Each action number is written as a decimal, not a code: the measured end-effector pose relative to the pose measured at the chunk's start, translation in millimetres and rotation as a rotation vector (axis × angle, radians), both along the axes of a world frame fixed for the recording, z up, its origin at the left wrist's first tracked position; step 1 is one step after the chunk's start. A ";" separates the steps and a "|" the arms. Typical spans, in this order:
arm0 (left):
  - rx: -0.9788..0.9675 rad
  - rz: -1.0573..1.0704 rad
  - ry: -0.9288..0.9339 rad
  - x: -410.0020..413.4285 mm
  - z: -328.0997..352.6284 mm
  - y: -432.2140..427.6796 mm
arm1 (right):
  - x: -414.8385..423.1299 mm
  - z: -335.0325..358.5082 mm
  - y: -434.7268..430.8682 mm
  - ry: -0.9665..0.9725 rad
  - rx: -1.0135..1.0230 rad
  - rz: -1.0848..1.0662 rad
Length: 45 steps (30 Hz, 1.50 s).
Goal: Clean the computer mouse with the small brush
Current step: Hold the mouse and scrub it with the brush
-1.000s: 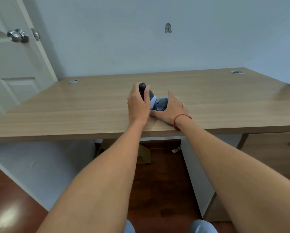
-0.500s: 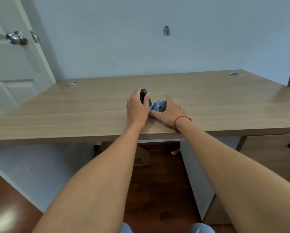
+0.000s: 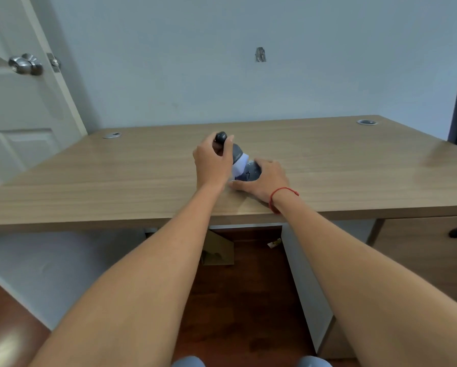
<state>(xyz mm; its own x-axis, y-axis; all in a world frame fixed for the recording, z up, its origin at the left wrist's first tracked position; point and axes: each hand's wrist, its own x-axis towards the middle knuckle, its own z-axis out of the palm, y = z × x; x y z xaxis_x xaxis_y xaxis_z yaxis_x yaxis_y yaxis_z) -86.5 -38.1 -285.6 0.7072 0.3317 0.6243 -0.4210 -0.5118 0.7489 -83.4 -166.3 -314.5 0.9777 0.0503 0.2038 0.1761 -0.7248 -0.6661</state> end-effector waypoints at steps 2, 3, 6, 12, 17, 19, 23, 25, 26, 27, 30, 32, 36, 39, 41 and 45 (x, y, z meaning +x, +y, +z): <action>0.075 0.008 0.015 -0.5 -4.3 -1.2 | -0.5 -0.2 1.0 -0.006 0.006 0.003; 0.107 0.034 0.026 0.5 -7.0 0.5 | -1.4 -0.8 1.7 -0.017 0.011 0.002; 0.124 0.098 0.017 1.2 -10.2 3.5 | -4.8 -2.5 2.0 -0.033 0.033 -0.011; 0.058 0.081 -0.012 -3.1 -13.7 -2.1 | -6.3 -2.2 4.8 0.009 0.058 -0.031; 0.104 0.090 -0.037 -2.4 -6.8 -0.3 | -9.8 0.9 3.5 0.013 0.057 -0.033; 0.086 0.057 -0.064 -5.7 -10.4 -3.9 | -10.7 0.4 3.6 -0.004 0.057 -0.018; 0.124 0.107 -0.037 -6.0 -8.8 0.3 | -10.6 -0.2 4.3 -0.014 0.038 -0.012; 0.080 0.078 -0.089 -6.6 -6.7 0.2 | -10.0 0.7 3.6 -0.021 0.029 -0.014; 0.056 0.064 -0.099 -6.9 -8.2 -0.1 | -9.8 1.0 3.3 -0.027 0.031 -0.014; 0.049 0.059 -0.087 -6.7 -11.6 0.2 | -10.2 1.0 3.6 -0.034 0.035 -0.014; 0.104 0.115 0.000 -4.0 -22.0 3.6 | -12.5 0.7 4.0 -0.045 0.073 -0.020; 0.071 0.129 -0.015 -4.4 -21.4 3.9 | -13.1 0.3 3.8 -0.025 0.098 -0.016; -0.096 0.076 -0.105 -7.0 -16.1 1.3 | -14.1 1.2 2.9 -0.016 0.109 -0.012; 0.009 0.077 -0.027 -3.2 -20.1 3.8 | -14.5 4.0 2.8 -0.051 0.093 -0.010; 0.025 0.172 0.033 -1.2 -22.0 6.8 | -15.4 4.8 3.0 -0.051 0.097 -0.006; -0.066 0.174 -0.060 -3.7 -17.9 3.8 | -15.7 2.9 2.9 -0.046 0.114 -0.011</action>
<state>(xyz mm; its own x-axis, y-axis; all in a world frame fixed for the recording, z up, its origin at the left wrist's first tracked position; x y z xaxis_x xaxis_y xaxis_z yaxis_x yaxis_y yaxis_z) -90.2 -34.4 -303.5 0.5982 0.4868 0.6365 -0.3754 -0.5315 0.7593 -99.1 -163.4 -311.7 0.9677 0.0136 0.2518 0.2005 -0.6469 -0.7358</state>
